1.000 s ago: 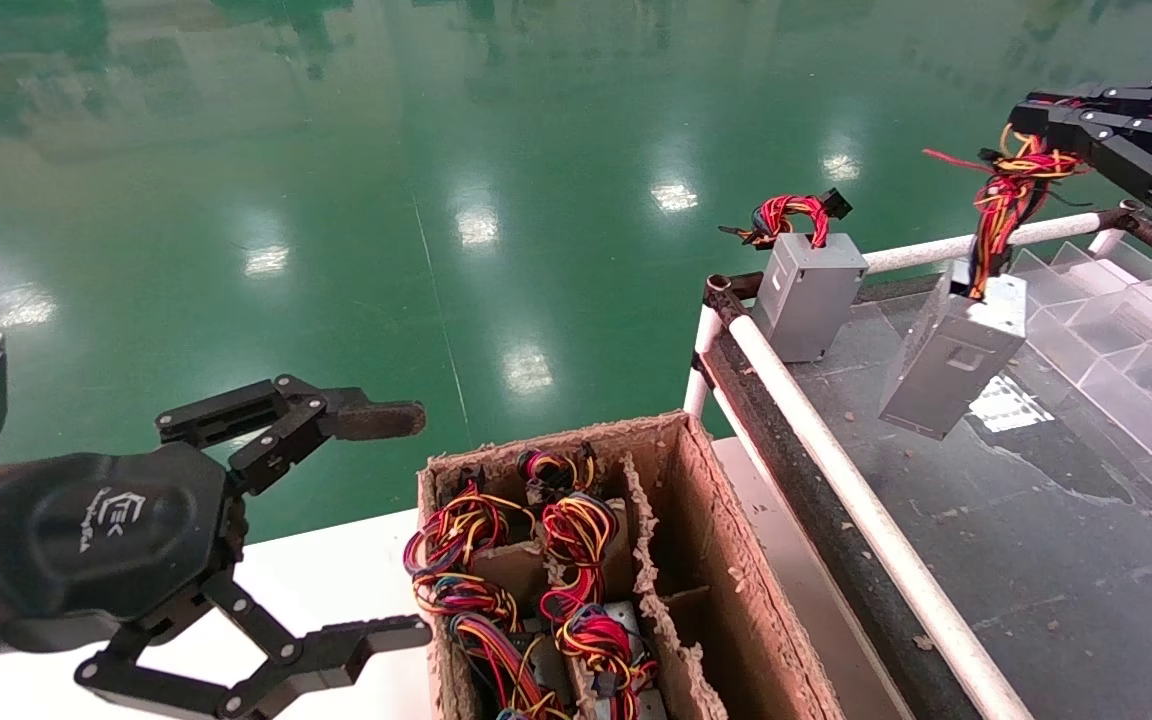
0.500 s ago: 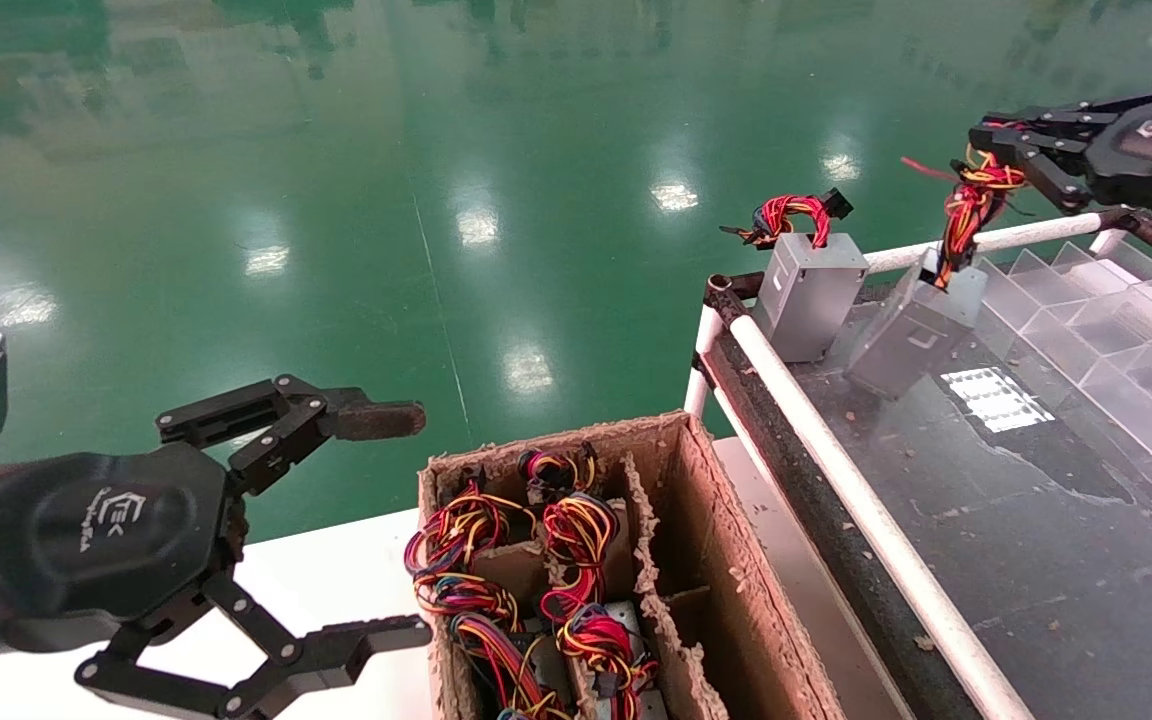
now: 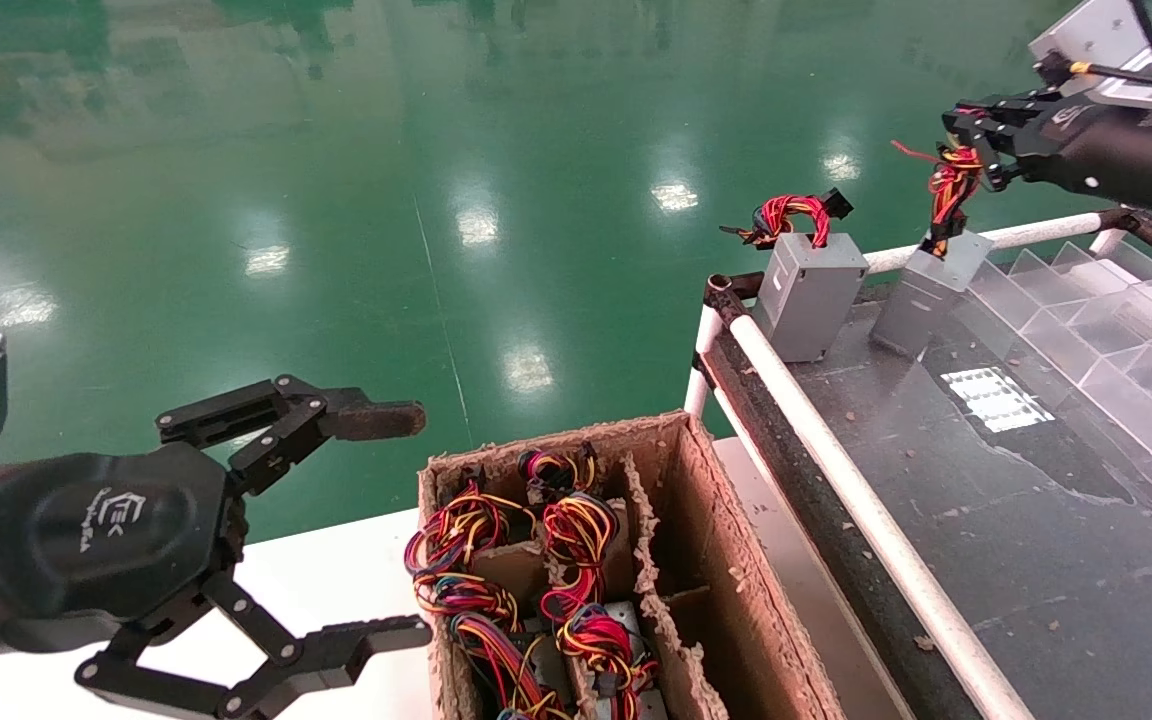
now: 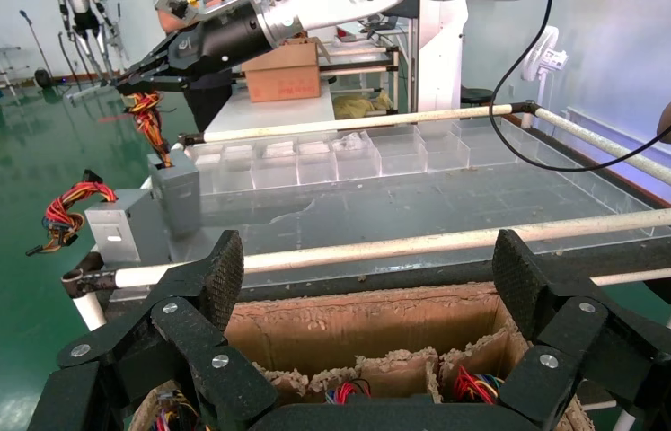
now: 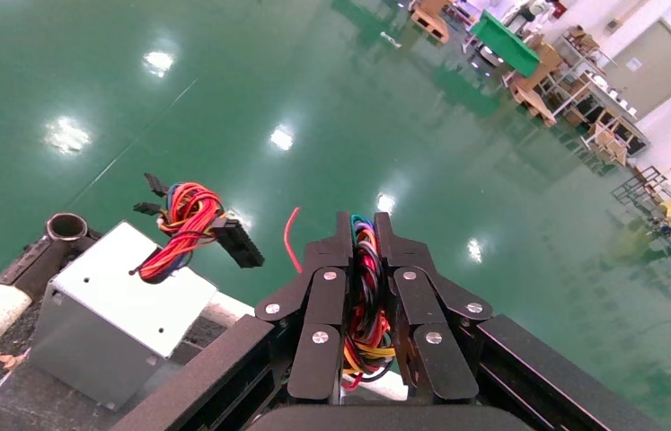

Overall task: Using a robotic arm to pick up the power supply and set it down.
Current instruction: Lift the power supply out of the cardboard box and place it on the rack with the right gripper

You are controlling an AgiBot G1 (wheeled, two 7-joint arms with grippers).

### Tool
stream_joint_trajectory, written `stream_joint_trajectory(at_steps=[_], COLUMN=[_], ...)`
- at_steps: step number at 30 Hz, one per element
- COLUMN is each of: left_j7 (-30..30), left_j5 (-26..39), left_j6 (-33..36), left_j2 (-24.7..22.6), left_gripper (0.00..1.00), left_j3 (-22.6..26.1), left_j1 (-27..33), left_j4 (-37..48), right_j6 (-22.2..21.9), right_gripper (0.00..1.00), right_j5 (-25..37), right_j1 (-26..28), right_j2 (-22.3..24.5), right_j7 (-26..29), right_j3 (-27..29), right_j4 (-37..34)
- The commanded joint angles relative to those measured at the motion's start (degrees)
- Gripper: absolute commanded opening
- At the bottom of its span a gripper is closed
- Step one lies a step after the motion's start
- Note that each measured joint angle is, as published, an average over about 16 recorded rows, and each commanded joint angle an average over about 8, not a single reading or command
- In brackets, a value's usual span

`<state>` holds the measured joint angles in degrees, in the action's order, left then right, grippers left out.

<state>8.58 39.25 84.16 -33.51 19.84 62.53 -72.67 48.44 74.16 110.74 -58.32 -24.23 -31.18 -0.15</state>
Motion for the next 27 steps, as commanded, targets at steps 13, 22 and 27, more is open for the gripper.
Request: stream_joint_trajectory(at_steps=[13,22,27], left_j7=[-0.01,-0.01,-0.01], left_j5=[-0.01,-0.01,-0.02], left_j6=[0.0,-0.01,-0.01], left_j2=[0.0,0.01,0.01], left_gripper=[1.0,1.0,1.0], left_j3=[0.01,0.02,0.02], left_j1=[0.0,0.0,0.01], left_j4=[0.0,0.0,0.0], right_j6=[-1.18,-2.07,-2.68], right_gripper=[0.0,0.0,0.0], right_j5=[0.7,0.9,0.96], right_j1=[-0.29,-0.42,-0.52], right_j2=[-1.05,-2.8,-4.15], right_j7=[-0.75,-0.81,-0.88], right_j3=[-0.49,-0.64,-0.68], right_j4=[0.28,0.33,0.43])
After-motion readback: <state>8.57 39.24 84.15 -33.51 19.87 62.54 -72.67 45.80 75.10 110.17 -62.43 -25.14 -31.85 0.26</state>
